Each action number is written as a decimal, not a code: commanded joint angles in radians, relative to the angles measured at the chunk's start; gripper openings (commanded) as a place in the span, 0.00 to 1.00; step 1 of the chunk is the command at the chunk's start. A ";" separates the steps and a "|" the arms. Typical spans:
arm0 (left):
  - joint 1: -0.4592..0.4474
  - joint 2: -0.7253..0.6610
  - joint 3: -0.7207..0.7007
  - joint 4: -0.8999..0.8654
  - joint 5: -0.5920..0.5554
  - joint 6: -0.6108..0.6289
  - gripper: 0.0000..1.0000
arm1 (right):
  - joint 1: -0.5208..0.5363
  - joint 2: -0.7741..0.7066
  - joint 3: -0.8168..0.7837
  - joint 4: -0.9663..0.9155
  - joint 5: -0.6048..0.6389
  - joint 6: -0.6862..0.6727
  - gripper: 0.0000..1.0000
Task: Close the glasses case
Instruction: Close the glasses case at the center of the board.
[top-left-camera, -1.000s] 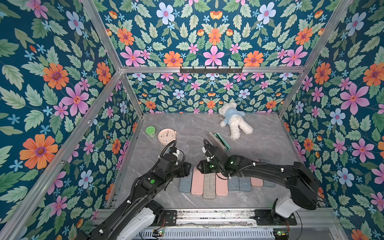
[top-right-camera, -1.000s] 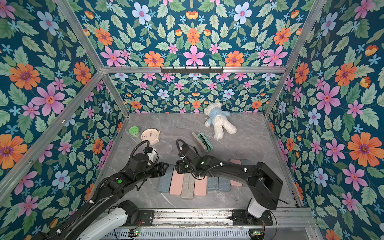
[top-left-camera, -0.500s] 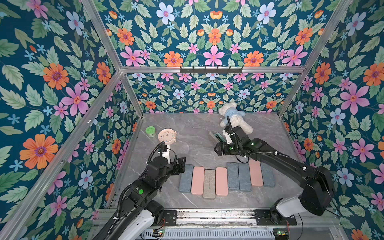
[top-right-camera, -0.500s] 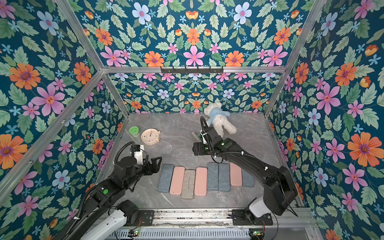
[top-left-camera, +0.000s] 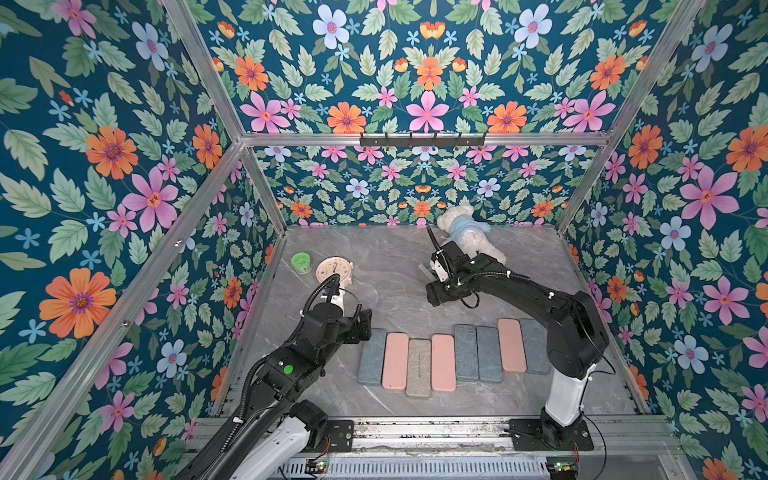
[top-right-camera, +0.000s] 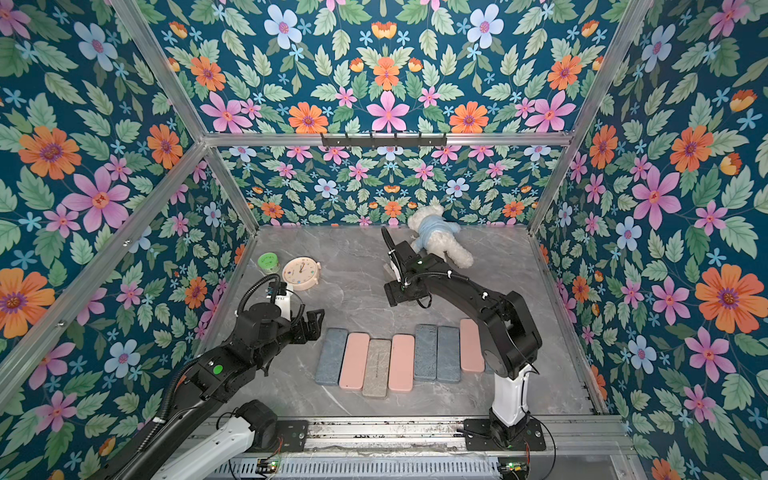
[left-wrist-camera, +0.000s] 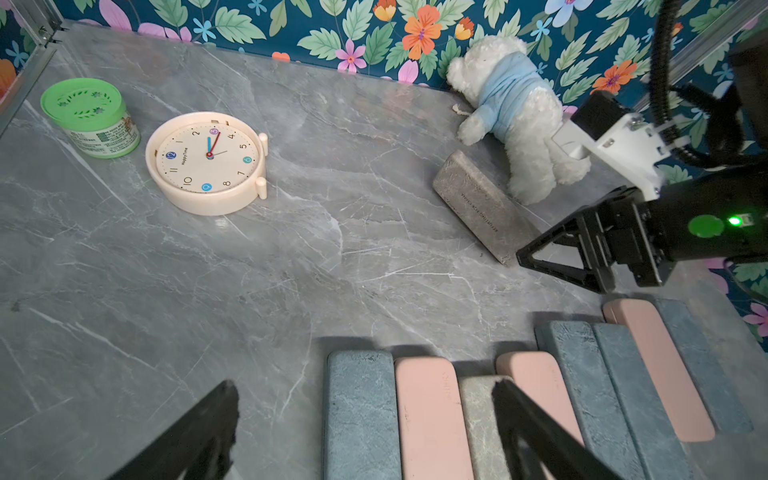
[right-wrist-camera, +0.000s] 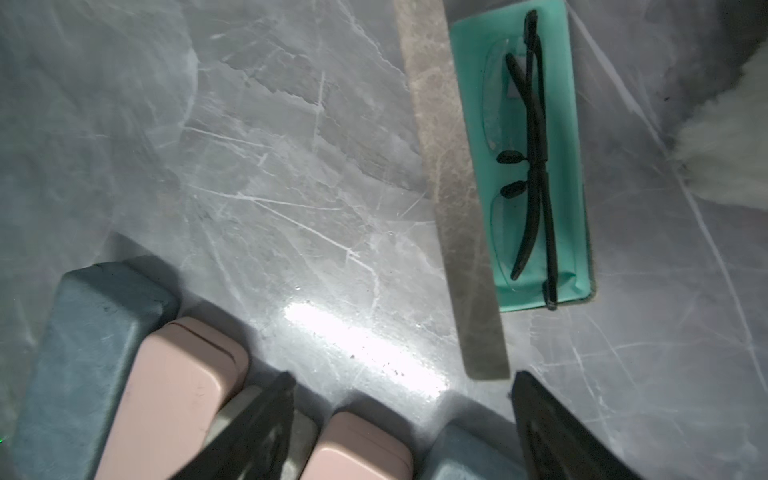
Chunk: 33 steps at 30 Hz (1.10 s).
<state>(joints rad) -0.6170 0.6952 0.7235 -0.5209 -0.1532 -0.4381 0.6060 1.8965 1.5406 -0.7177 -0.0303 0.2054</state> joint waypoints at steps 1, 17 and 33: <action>0.001 0.020 0.002 0.022 0.011 0.032 0.97 | -0.003 0.025 0.033 -0.060 0.027 -0.033 0.80; 0.001 0.178 0.034 0.154 0.087 0.057 0.95 | -0.009 0.086 0.074 -0.039 -0.077 0.041 0.50; -0.001 0.469 0.046 0.437 0.204 0.023 0.93 | -0.009 0.046 -0.010 0.054 -0.233 0.177 0.34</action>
<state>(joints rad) -0.6170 1.1297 0.7582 -0.1699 0.0189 -0.4137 0.5953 1.9572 1.5394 -0.6971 -0.2062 0.3405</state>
